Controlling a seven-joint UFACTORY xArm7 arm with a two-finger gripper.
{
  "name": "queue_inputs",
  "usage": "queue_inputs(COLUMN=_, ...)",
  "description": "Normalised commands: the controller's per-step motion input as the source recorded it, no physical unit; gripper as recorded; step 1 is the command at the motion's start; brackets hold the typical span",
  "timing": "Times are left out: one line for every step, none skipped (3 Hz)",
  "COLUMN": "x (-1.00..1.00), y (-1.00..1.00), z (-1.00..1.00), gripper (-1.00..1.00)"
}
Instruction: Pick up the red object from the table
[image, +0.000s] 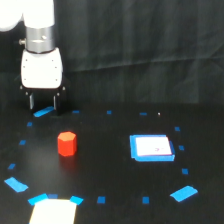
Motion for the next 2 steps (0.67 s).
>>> queue_inputs(x=0.86, y=-1.00, z=-0.18, gripper=0.79)
queue_inputs(x=0.80, y=-1.00, z=-0.11, gripper=0.74)
